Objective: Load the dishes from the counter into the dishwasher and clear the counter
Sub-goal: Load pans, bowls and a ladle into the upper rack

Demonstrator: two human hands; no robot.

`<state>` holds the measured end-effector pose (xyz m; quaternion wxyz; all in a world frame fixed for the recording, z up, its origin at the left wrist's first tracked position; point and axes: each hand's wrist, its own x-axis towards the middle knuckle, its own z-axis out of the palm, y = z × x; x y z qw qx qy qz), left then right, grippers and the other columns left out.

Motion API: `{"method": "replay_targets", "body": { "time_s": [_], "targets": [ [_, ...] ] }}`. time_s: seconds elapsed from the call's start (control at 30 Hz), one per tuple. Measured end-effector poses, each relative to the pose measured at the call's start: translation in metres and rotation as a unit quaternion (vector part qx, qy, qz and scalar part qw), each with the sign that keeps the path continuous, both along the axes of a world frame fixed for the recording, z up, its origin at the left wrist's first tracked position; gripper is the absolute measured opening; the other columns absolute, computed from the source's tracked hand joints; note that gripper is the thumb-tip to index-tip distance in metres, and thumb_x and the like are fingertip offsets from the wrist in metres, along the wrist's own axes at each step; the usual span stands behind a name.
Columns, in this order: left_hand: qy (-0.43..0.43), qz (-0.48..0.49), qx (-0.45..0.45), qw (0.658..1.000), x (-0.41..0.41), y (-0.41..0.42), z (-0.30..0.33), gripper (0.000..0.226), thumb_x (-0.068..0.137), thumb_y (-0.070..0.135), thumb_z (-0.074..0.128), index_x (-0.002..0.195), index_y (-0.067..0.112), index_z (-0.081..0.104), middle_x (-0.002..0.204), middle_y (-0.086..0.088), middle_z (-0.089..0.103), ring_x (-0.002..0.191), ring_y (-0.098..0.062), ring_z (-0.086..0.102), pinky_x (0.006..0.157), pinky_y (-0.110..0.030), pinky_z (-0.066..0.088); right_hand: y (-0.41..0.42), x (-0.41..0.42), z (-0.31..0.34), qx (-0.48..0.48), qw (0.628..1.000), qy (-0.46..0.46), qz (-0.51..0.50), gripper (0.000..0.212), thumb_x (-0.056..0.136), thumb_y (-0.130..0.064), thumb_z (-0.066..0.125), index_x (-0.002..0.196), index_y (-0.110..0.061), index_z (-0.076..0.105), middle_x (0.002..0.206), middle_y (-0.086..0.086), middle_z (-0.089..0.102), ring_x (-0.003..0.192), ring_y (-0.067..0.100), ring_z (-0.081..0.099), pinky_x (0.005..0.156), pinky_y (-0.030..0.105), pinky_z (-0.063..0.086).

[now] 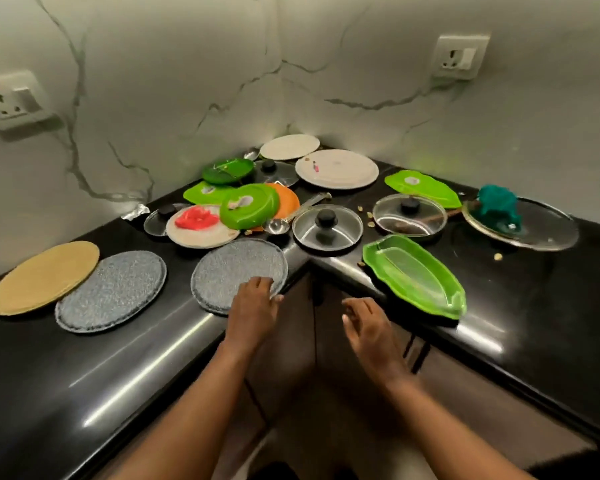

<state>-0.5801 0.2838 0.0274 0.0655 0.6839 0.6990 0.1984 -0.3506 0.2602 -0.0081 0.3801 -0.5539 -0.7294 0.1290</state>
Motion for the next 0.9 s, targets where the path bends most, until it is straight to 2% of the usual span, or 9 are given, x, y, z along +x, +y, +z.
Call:
{"method": "replay_targets", "body": {
  "time_s": [0.17,0.23,0.33,0.43,0.57,0.67,0.8,0.9],
  "targets": [
    [0.029,0.075,-0.064,0.995,-0.016,0.074,0.013,0.059,0.087,0.035,0.068,0.138,0.015,0.047,0.140,-0.010,0.045,0.125,-0.031,0.041,0.102,-0.042,0.039,0.091,-0.009,0.029,0.034,0.997,-0.006,0.064,0.025,0.088,-0.011,0.063,0.112,-0.015,0.063,0.104,0.004,0.061,0.093,0.021,0.061,0.080,0.037,0.052],
    [0.035,0.098,-0.097,0.990,-0.023,0.093,0.015,0.066,0.085,0.037,0.071,0.141,0.018,0.043,0.144,-0.009,0.040,0.129,-0.032,0.037,0.102,-0.043,0.038,0.124,-0.017,0.036,0.043,0.995,-0.009,0.084,0.025,0.088,-0.009,0.062,0.112,-0.014,0.063,0.105,0.006,0.061,0.091,0.025,0.061,0.075,0.037,0.052],
    [0.032,0.118,-0.163,0.979,-0.035,0.114,0.016,0.075,0.078,0.039,0.077,0.143,0.024,0.040,0.149,-0.008,0.034,0.133,-0.034,0.032,0.104,-0.047,0.036,0.167,-0.033,0.045,0.051,0.991,-0.015,0.122,0.027,0.085,-0.004,0.061,0.111,-0.011,0.064,0.103,0.009,0.061,0.088,0.031,0.063,0.073,0.040,0.053],
    [0.017,0.115,-0.234,0.965,-0.044,0.127,0.012,0.080,0.071,0.042,0.082,0.140,0.025,0.045,0.147,-0.009,0.037,0.131,-0.036,0.033,0.106,-0.049,0.037,0.200,-0.054,0.050,0.051,0.985,-0.035,0.159,0.031,0.085,-0.001,0.060,0.114,-0.010,0.064,0.102,0.011,0.061,0.088,0.031,0.062,0.074,0.038,0.052],
    [-0.003,0.133,-0.242,0.961,-0.046,0.135,0.008,0.075,0.067,0.037,0.086,0.132,0.024,0.051,0.141,-0.008,0.041,0.128,-0.035,0.036,0.103,-0.049,0.040,0.241,-0.086,0.050,0.029,0.978,-0.098,0.184,0.038,0.084,-0.003,0.061,0.120,-0.014,0.062,0.106,0.013,0.062,0.092,0.036,0.061,0.071,0.041,0.053],
    [-0.003,0.135,-0.255,0.957,-0.044,0.138,0.009,0.073,0.067,0.036,0.086,0.129,0.024,0.050,0.137,-0.008,0.038,0.127,-0.035,0.033,0.099,-0.053,0.042,0.270,-0.105,0.042,0.009,0.962,-0.160,0.221,0.049,0.080,0.000,0.063,0.126,-0.015,0.059,0.115,0.012,0.060,0.097,0.038,0.059,0.077,0.044,0.051],
    [-0.014,0.146,-0.267,0.953,-0.045,0.142,0.009,0.070,0.065,0.032,0.088,0.123,0.024,0.051,0.134,-0.005,0.037,0.127,-0.033,0.031,0.095,-0.056,0.044,0.303,-0.129,0.039,0.002,0.925,-0.272,0.266,0.063,0.083,0.001,0.056,0.141,-0.021,0.047,0.138,0.011,0.048,0.115,0.035,0.050,0.092,0.043,0.044],
    [-0.028,0.149,-0.270,0.951,-0.046,0.144,0.009,0.070,0.062,0.029,0.090,0.120,0.024,0.051,0.131,-0.005,0.037,0.126,-0.033,0.030,0.094,-0.057,0.044,0.317,-0.138,0.040,0.014,0.891,-0.349,0.289,0.060,0.090,-0.007,0.054,0.144,-0.027,0.041,0.144,0.005,0.044,0.125,0.030,0.044,0.094,0.040,0.040]
  ]
}}
